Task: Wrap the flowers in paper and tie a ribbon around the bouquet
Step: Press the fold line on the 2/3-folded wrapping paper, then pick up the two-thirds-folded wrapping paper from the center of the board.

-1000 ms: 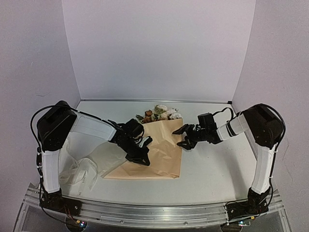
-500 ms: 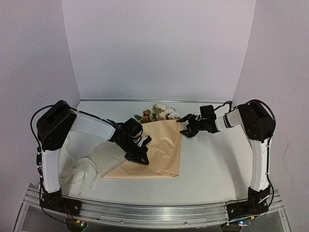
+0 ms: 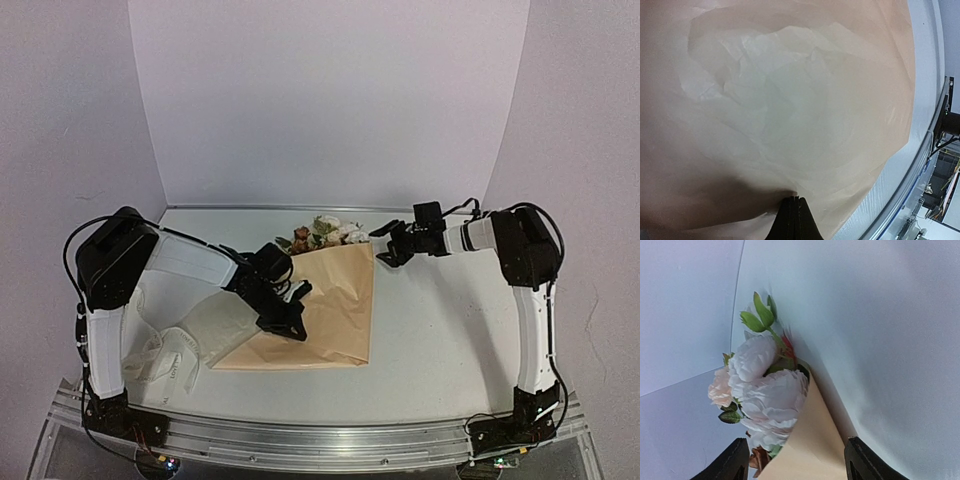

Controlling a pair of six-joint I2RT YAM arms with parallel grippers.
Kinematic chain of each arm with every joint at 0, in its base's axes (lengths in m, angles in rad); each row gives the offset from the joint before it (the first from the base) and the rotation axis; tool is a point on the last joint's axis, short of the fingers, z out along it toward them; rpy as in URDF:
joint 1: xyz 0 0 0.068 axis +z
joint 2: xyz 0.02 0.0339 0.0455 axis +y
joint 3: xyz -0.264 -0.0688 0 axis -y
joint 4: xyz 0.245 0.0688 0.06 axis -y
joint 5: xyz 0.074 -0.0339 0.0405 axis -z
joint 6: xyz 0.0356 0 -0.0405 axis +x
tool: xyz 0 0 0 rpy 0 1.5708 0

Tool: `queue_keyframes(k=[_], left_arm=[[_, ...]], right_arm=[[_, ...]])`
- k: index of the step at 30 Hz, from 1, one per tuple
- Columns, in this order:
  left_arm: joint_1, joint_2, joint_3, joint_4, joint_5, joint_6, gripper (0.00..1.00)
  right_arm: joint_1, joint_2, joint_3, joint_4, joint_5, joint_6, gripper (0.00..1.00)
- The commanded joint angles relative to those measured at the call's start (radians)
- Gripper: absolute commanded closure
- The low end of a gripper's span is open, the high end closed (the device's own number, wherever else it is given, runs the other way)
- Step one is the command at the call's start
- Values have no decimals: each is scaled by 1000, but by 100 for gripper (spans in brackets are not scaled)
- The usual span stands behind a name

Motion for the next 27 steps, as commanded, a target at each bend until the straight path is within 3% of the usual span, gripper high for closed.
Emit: queue_keyframes(k=[1,7,12,18,27], left_arm=[[34,13,-3,-116,-76,58,100],[90,-37,16,-164,-99,143,100],[119,-78,31,-162,-101,163,99],[119,-148,-4,-102,-83,79,89],[119,-517,-315,-35,-228,-286,73]], right_arm=[[-2,-163,-89,-130,22,-125,32],[80,-453,-288,-382,34,-360,33],[210,-560,-359,-504,55,-458,40],[376,-446,-208,-579,12,-493,53],[498,-240,-40,-582,-75,-485,64]])
